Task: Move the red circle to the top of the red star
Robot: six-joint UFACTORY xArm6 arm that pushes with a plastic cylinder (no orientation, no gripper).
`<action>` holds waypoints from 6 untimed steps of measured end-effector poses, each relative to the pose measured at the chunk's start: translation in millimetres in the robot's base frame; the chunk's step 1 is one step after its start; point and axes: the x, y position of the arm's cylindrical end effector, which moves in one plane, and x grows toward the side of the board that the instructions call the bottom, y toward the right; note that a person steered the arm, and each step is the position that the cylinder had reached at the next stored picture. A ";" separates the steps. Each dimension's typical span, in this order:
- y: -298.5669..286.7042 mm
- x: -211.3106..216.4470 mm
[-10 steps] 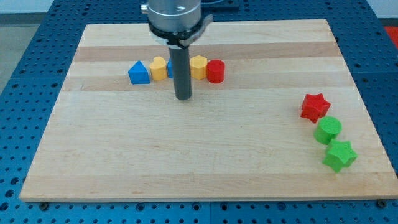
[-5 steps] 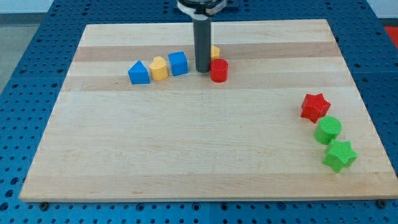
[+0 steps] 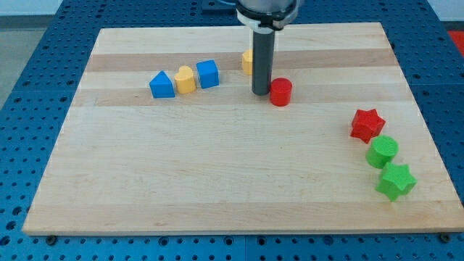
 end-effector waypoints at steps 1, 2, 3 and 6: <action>19.6 8.9; 44.9 15.8; 71.0 16.8; 120.4 18.6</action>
